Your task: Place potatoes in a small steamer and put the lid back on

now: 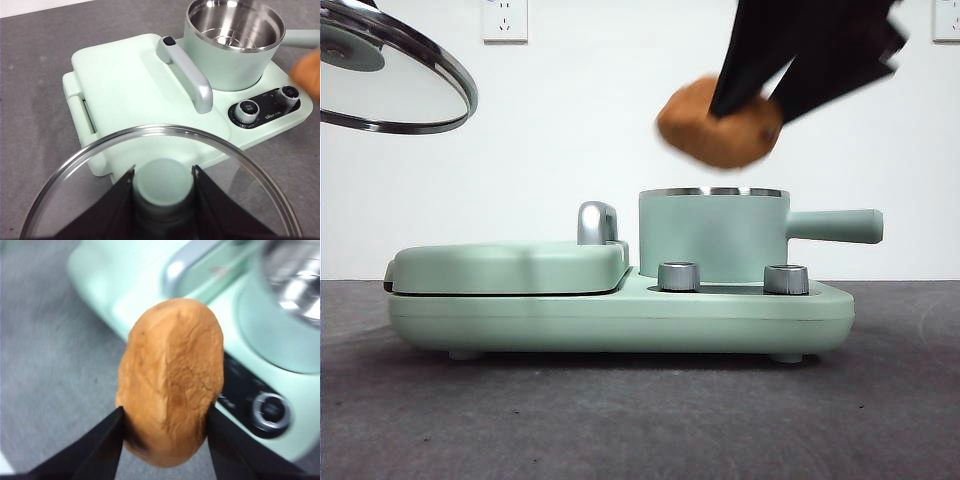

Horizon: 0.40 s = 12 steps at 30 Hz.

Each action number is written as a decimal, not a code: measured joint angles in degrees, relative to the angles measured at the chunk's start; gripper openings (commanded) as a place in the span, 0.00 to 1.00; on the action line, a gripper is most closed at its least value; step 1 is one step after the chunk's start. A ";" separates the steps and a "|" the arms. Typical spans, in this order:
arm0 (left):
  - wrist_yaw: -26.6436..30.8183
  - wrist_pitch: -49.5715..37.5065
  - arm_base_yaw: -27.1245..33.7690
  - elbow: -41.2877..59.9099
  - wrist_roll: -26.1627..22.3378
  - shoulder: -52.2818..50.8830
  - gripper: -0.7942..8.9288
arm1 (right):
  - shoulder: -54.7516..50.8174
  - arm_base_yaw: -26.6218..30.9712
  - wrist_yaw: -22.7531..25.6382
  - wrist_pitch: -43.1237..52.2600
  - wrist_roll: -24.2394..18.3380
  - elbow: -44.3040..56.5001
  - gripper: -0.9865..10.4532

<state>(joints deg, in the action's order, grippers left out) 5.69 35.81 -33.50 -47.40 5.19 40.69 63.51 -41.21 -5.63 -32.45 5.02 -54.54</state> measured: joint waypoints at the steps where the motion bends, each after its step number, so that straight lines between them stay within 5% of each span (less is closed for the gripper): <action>1: 0.00 0.02 0.00 0.00 0.00 0.02 0.10 | 0.13 0.92 -0.07 -1.81 1.03 -1.75 0.22; 12: 0.00 0.02 0.00 0.00 0.00 0.02 0.10 | 11.58 11.43 -0.37 -10.25 0.50 -21.44 0.22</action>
<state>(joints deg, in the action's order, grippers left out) 5.69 35.83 -33.50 -47.40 5.19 40.71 75.09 -29.78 -6.00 -42.70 5.52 -75.99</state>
